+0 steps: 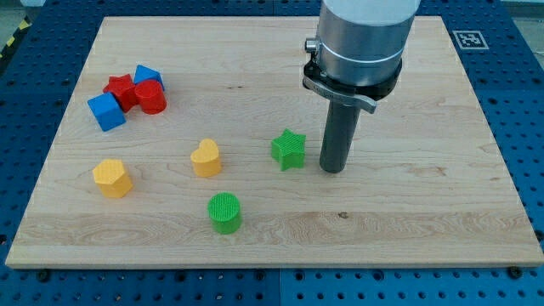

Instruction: Move the green star diagonal to red circle

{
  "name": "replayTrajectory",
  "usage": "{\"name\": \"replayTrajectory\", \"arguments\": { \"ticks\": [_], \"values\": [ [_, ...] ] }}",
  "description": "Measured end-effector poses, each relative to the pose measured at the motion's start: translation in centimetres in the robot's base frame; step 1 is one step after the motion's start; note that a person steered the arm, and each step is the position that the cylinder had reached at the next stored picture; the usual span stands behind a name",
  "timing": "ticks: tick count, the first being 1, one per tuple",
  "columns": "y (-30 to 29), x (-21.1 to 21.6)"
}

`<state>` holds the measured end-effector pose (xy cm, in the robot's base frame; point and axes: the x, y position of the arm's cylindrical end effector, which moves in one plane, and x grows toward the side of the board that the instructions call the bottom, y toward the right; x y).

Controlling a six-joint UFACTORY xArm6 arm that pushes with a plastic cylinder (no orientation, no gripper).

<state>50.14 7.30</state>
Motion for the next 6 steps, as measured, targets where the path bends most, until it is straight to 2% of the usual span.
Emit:
{"name": "replayTrajectory", "arguments": {
  "ticks": [2, 4, 6],
  "values": [
    [-4.7, 1.1],
    [-5.4, -1.0],
    [-8.4, -0.4]
  ]
}}
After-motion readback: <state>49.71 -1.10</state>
